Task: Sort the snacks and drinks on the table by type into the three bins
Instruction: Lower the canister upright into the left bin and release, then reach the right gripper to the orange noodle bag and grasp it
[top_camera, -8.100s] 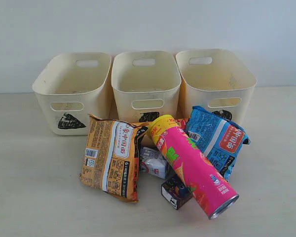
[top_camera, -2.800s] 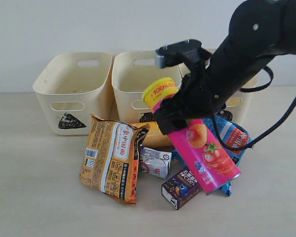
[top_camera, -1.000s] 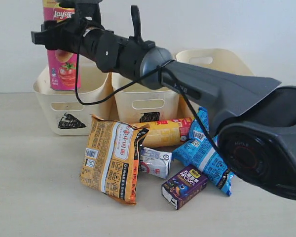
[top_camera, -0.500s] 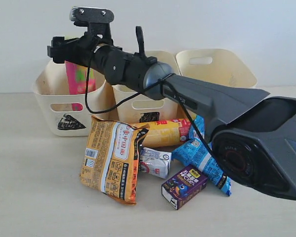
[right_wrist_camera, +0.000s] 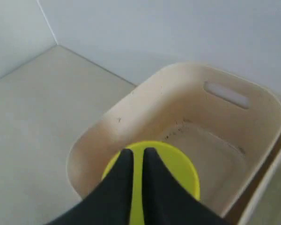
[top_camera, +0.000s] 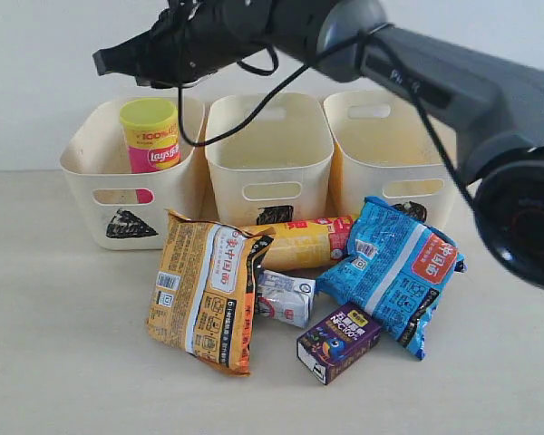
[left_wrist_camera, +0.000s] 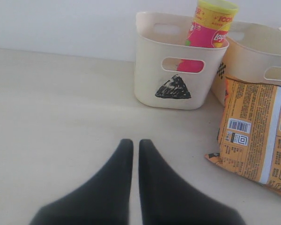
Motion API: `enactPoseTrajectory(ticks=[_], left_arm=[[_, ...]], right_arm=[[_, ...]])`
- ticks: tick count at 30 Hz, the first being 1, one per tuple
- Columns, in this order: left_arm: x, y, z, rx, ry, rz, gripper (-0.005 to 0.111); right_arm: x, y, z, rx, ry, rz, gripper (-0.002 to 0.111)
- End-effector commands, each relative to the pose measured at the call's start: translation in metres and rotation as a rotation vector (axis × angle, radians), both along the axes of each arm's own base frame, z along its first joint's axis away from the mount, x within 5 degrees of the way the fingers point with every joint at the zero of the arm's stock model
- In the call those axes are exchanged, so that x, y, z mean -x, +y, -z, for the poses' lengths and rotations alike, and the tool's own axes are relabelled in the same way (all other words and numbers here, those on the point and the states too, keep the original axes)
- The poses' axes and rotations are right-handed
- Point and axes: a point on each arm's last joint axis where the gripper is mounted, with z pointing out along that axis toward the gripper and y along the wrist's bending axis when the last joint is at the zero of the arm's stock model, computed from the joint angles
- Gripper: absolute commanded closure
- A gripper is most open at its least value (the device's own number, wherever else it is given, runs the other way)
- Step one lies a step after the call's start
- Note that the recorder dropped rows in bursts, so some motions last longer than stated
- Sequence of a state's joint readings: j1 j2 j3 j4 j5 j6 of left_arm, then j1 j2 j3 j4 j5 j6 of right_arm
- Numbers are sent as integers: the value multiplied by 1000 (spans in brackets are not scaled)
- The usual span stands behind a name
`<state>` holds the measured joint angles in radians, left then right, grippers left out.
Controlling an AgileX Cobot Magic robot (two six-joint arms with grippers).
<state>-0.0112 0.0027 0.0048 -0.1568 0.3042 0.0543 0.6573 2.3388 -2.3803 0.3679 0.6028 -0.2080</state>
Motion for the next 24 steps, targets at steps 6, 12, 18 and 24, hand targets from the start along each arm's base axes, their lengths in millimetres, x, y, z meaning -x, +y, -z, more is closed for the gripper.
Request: enactPoseTrajectory(ticks=[6, 12, 18, 24], left_arm=[[0, 0, -3, 12, -22, -5, 103], [0, 0, -3, 12, -22, -5, 103], [0, 0, -3, 12, -22, -3, 103], [0, 0, -3, 12, -22, -3, 103]], right_arm=[[30, -51, -55, 169, 140, -82, 108], [58, -66, -74, 278, 215, -172, 108], [71, -73, -90, 255, 205, -187, 108], [94, -89, -69, 337, 291, -211, 108]])
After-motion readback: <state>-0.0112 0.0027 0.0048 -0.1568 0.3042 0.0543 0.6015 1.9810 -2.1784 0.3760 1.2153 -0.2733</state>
